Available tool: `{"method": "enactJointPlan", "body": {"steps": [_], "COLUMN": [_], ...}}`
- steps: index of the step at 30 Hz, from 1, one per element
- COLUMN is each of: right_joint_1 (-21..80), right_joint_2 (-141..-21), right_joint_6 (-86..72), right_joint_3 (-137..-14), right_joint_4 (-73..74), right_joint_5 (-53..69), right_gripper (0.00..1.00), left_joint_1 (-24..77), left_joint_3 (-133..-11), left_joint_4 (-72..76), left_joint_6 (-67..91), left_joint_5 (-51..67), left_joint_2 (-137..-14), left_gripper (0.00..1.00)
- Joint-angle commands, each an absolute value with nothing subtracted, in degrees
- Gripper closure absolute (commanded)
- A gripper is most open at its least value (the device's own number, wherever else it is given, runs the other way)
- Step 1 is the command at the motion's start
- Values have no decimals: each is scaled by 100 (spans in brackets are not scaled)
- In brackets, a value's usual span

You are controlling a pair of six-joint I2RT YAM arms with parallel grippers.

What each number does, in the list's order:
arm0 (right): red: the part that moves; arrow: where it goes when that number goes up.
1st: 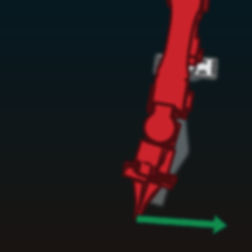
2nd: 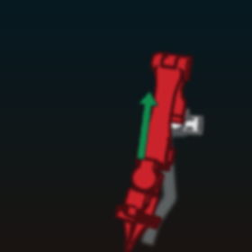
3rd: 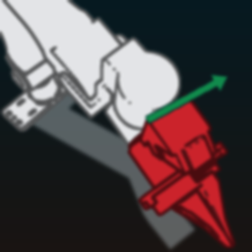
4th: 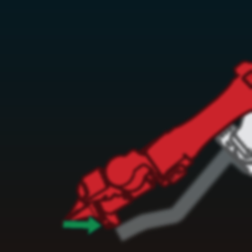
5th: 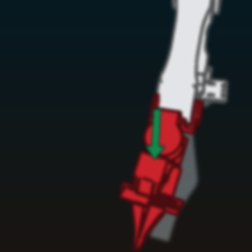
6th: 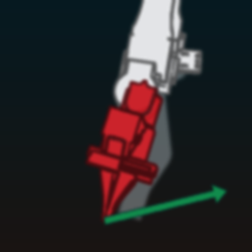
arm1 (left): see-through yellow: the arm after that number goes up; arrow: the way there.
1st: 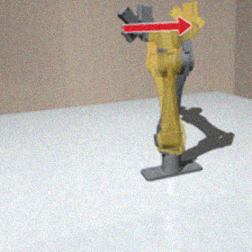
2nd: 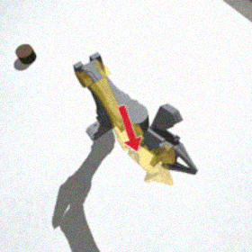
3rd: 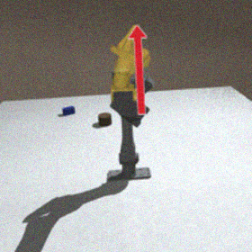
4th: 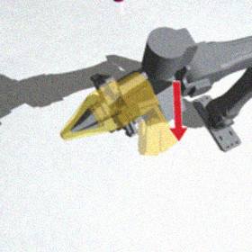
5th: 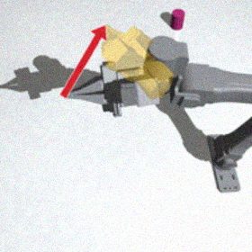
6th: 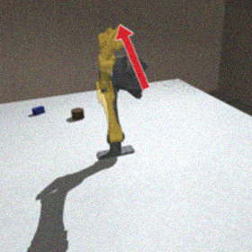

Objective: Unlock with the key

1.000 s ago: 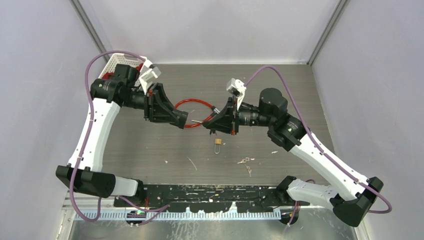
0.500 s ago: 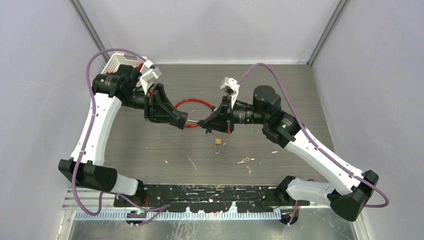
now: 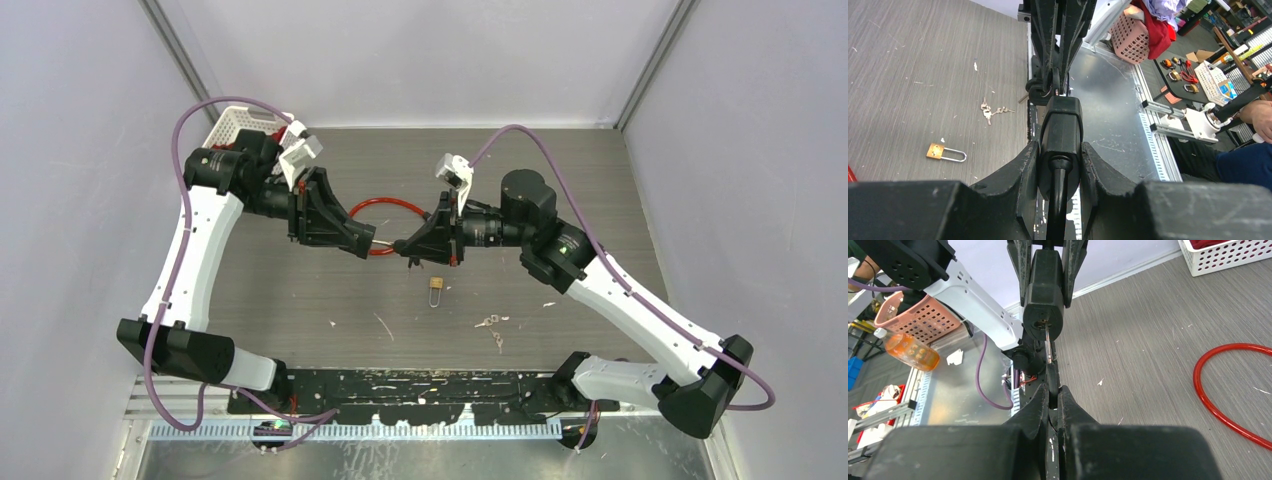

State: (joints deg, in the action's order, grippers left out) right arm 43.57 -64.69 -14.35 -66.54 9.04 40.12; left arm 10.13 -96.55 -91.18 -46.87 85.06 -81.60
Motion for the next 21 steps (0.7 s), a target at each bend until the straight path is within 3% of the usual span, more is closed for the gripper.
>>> {"method": "enactJointPlan", "body": {"steps": [1,21], "right_joint_1": [4417,4782], "right_joint_2": [-6465,-6649], "right_joint_6": [-1503,-1644], "right_joint_3": [-6952,-6852], "right_joint_4": [585,84], "right_joint_5": [3975,3377], "right_gripper": [99,99], "left_joint_1": [1020,967], "left_joint_3": [-9887,-10148], "left_joint_4": [-9307,-10178], "left_joint_6": [-4744,-5636], "left_joint_5": [9760,9764], "left_joint_2": [-8035,-8335], "left_gripper": [100,100]}}
